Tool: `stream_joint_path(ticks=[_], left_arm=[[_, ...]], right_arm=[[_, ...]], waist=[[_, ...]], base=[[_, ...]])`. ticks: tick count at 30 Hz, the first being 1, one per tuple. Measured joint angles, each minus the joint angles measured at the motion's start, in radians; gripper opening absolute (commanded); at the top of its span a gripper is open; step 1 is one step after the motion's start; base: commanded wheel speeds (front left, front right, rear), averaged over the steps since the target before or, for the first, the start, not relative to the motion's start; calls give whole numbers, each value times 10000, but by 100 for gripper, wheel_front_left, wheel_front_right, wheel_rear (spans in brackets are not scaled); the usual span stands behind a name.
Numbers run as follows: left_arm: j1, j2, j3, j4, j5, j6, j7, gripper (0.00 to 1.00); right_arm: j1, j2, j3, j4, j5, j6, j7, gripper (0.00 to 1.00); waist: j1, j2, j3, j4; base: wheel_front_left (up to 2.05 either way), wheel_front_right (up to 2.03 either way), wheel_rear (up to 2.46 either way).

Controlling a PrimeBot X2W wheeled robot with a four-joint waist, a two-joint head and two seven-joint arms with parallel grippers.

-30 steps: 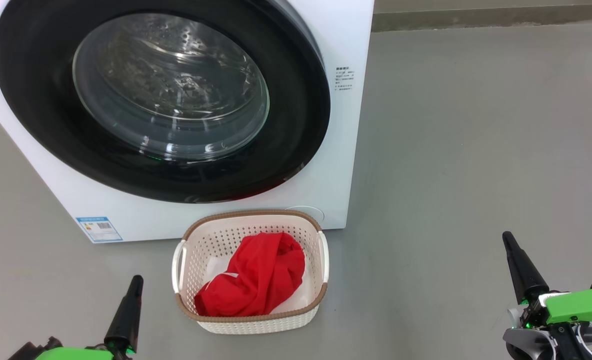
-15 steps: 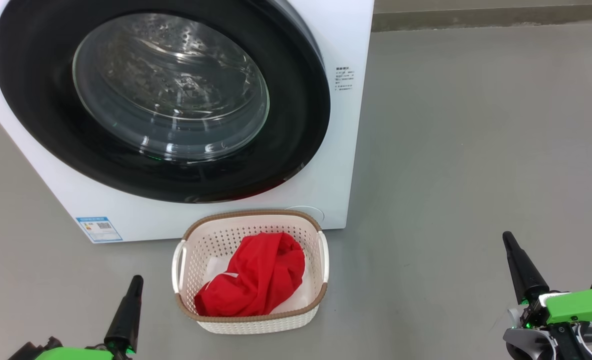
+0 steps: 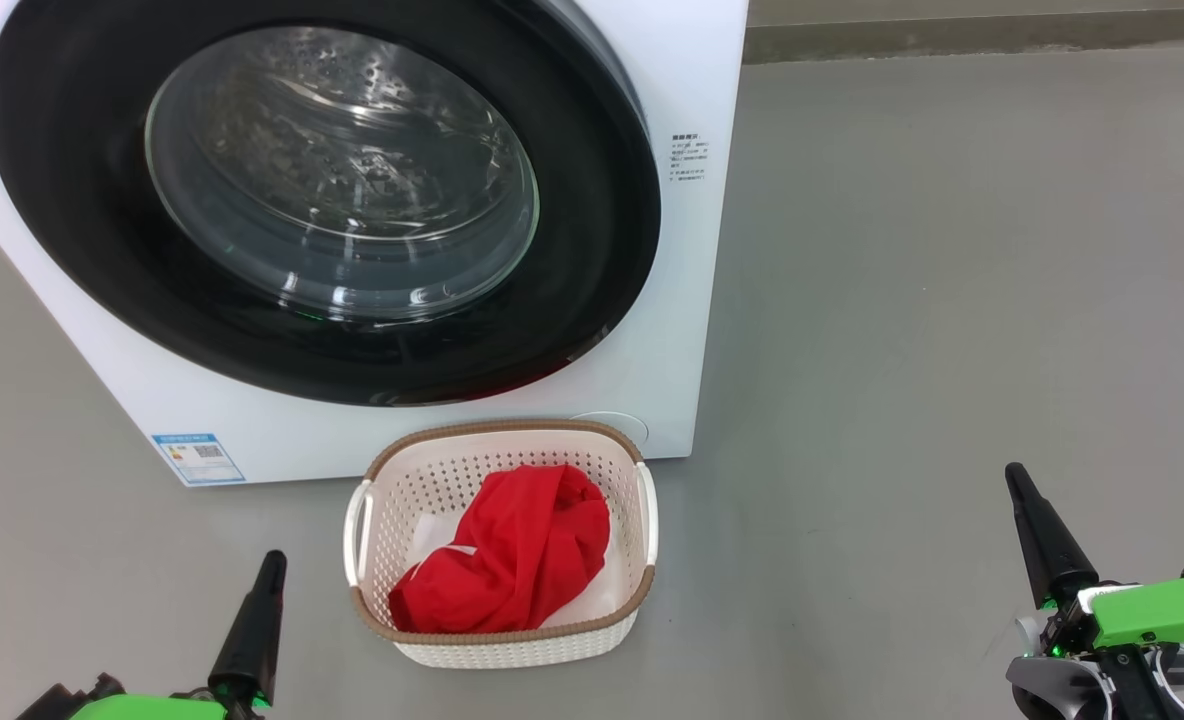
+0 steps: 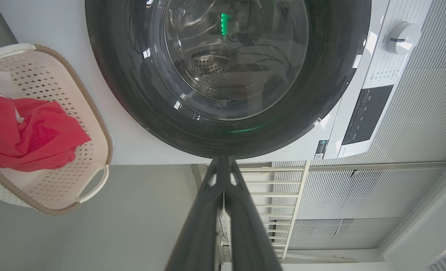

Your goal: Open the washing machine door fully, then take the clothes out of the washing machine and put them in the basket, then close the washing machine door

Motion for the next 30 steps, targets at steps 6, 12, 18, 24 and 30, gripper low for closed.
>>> stream_joint_path(ticks=[6, 12, 18, 24, 30], left_arm=[[0, 0, 0, 0, 0, 0, 0, 0], [0, 0, 2, 0, 0, 0, 0, 0], [0, 0, 2, 0, 0, 0, 0, 0], [0, 0, 2, 0, 0, 0, 0, 0], [0, 0, 2, 0, 0, 0, 0, 0]], right_arm=[[0, 2, 0, 0, 0, 0, 0, 0], [0, 4, -4, 0, 0, 0, 0, 0], [0, 6, -6, 0, 0, 0, 0, 0], [0, 8, -12, 0, 0, 0, 0, 0], [0, 10, -13, 0, 0, 0, 0, 0]], waist=[[0, 0, 0, 0], [-1, 0, 0, 0], [0, 0, 0, 0], [-1, 0, 0, 0], [-1, 0, 0, 0]], base=[[0, 0, 0], [0, 0, 0], [0, 0, 0], [0, 0, 0], [0, 0, 0]])
